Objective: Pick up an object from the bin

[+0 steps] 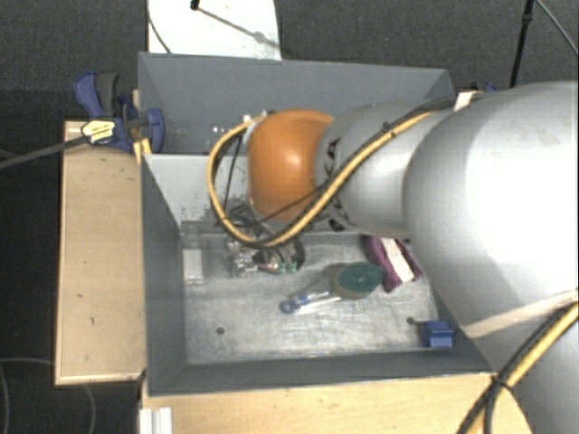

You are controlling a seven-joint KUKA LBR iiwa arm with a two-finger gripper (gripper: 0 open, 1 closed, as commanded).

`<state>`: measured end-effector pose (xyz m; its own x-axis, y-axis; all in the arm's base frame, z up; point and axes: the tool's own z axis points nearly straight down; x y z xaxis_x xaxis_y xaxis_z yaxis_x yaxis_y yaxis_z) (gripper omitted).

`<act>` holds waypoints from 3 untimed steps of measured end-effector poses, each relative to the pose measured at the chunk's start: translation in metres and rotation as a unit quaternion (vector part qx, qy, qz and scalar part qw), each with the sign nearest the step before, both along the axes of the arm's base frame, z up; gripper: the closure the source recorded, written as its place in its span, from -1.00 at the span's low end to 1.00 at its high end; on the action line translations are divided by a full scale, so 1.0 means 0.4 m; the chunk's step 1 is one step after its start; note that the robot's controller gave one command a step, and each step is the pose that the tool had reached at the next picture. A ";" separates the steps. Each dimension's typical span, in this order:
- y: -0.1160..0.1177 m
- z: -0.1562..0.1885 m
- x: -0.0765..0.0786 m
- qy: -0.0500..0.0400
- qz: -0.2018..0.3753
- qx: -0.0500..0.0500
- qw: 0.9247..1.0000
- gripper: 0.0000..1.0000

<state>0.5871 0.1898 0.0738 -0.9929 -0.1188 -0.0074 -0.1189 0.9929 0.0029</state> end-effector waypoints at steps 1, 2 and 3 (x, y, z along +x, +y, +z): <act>0.000 0.000 0.000 0.000 -0.001 0.000 1.000 -1.00; -0.113 -0.004 -0.001 0.000 -0.023 0.000 1.000 -1.00; -0.114 0.059 -0.157 0.004 -0.120 -0.001 0.993 -1.00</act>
Offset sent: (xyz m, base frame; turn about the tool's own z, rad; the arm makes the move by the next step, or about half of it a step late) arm 0.0000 0.0000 0.0000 0.0000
